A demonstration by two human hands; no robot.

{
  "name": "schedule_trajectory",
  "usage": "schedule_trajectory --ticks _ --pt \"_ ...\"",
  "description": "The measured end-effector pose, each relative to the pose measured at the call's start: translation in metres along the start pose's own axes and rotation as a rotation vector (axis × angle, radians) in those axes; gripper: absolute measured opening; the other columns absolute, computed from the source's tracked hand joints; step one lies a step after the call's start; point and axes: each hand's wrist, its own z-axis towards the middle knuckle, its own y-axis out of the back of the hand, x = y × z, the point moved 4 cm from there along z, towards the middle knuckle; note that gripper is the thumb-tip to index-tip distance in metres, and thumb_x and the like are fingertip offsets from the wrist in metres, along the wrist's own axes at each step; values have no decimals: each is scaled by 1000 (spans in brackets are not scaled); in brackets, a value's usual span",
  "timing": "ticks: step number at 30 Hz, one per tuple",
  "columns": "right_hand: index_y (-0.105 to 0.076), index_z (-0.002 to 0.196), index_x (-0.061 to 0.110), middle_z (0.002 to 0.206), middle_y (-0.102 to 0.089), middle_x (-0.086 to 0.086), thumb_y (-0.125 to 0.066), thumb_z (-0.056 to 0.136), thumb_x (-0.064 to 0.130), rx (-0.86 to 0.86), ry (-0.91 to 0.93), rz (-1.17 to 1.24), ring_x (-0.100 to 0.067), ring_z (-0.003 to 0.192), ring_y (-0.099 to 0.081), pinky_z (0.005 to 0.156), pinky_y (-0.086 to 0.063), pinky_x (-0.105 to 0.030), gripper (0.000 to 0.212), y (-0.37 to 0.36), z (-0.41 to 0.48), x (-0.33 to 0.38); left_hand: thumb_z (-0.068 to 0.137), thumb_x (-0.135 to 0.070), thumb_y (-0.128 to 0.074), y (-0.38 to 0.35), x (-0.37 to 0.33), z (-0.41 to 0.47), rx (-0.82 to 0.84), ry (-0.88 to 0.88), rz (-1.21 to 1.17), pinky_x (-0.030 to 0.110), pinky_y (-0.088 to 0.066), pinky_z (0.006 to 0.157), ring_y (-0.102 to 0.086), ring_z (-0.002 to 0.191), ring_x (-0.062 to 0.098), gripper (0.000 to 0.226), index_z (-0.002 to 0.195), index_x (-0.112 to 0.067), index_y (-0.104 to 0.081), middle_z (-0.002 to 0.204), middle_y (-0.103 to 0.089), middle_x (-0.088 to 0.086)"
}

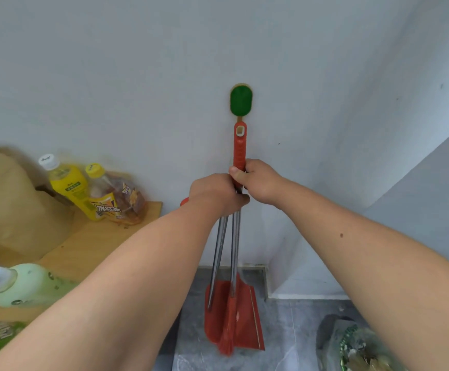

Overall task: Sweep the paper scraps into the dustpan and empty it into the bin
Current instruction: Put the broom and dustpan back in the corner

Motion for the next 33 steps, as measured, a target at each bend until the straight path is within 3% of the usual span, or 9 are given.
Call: schedule_trajectory --ticks 9,14,18,25,28,33 --pt "-48 76 27 83 -61 1 -46 103 37 -4 34 -67 -21 81 -59 79 -49 -37 29 -5 13 -14 83 -52 -51 -14 3 16 -68 14 5 27 -44 63 -54 64 6 25 71 -31 -57 73 -62 -14" --pt "-48 78 26 82 -59 4 -46 104 37 -21 67 -131 -21 83 -57 75 -43 -32 28 -2 16 -13 83 -52 -52 -13 1 20 -77 6 3 28 -42 66 -54 66 12 27 66 -31 -49 71 -57 -13" --pt "-53 94 16 93 -63 -2 -45 104 36 -28 75 -144 -23 88 -59 82 -47 -36 24 -3 15 -15 83 -57 -51 -17 3 21 -100 -18 34 29 -42 70 -55 75 17 29 74 -30 -50 70 -51 -15" --pt "-58 107 16 88 -60 2 -55 99 39 -180 63 -128 -20 83 -59 72 -44 -32 24 -4 5 -20 86 -70 -34 -19 3 7 -143 -43 153 38 -36 81 -48 80 20 50 90 -27 -60 70 -50 -8" --pt "-58 123 18 85 -61 4 -55 99 34 -224 23 -83 -16 81 -62 66 -43 -27 29 0 -6 -25 83 -79 -31 -17 12 -1 -194 -62 194 40 -34 84 -48 88 21 61 89 -28 -62 84 -61 -4" --pt "-59 119 24 85 -58 8 -59 97 32 -224 -2 -81 -9 77 -58 67 -41 -24 23 9 -30 -26 82 -85 -29 -5 26 -21 -249 -74 238 43 -37 88 -54 109 26 80 124 -23 -57 116 -64 1"
